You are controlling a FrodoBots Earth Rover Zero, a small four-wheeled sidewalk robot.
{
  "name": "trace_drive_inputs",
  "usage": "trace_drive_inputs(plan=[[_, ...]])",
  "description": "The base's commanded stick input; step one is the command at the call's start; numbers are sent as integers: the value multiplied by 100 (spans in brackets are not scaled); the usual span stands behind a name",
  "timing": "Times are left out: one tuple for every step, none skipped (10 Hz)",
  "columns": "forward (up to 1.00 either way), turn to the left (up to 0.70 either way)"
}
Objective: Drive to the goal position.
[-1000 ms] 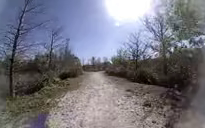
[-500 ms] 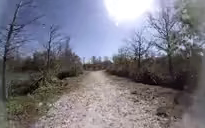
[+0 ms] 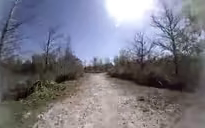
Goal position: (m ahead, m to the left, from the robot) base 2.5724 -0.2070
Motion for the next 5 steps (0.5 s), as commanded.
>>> trace_drive_inputs(plan=[[70,0],[70,0],[70,0],[70,0],[70,0]])
